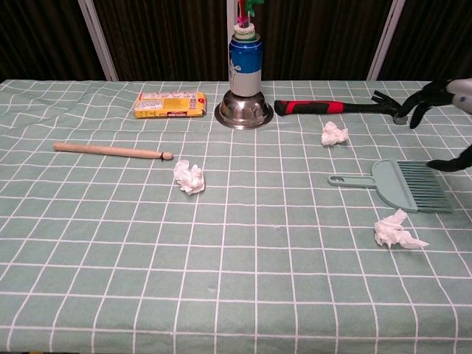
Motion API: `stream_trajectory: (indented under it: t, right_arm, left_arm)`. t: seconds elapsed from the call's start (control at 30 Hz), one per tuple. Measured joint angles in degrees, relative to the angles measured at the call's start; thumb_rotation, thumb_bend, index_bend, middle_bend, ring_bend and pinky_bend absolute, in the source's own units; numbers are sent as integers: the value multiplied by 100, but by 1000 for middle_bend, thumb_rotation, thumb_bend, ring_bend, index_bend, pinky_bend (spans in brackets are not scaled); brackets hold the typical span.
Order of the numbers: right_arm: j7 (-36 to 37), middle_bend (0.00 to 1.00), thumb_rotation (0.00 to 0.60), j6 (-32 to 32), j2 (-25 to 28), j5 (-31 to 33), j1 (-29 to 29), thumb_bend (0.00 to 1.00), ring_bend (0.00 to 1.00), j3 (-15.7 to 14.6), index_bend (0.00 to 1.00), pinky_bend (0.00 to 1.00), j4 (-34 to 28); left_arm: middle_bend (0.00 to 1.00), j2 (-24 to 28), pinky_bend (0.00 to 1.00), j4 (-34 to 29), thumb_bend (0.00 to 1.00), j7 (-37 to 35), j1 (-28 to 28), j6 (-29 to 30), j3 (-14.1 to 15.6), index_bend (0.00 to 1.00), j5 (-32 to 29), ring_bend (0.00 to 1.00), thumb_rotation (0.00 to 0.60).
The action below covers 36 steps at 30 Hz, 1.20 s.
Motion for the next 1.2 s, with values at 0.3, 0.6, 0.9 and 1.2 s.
stream_trajectory:
  t: [0.3,0.6,0.9,1.2]
  right_arm:
    - [-573,410,600,-641,-1042,579,731,130,47,51,386,59,1061]
    - [-987,432,600,-761,-1401,885,990,131,47,-44,399,59,1420]
    - [-1176,457,600,-800,-1673,1084,1157,151,69,-131,421,59,1701]
    - [-1287,588,600,-749,-1709,1151,1204,323,198,-229,584,80,1768]
  left_arm:
    - [163,-27,51,52,0,-69,27,-25,14,185,-33,42,600]
    - [163,-80,51,134,0,-117,38,-32,23,185,-27,42,600]
    - [163,-138,51,248,0,-206,27,-60,17,185,-22,42,600]
    - [163,-170,51,322,0,-269,33,-73,16,185,-32,42,600]
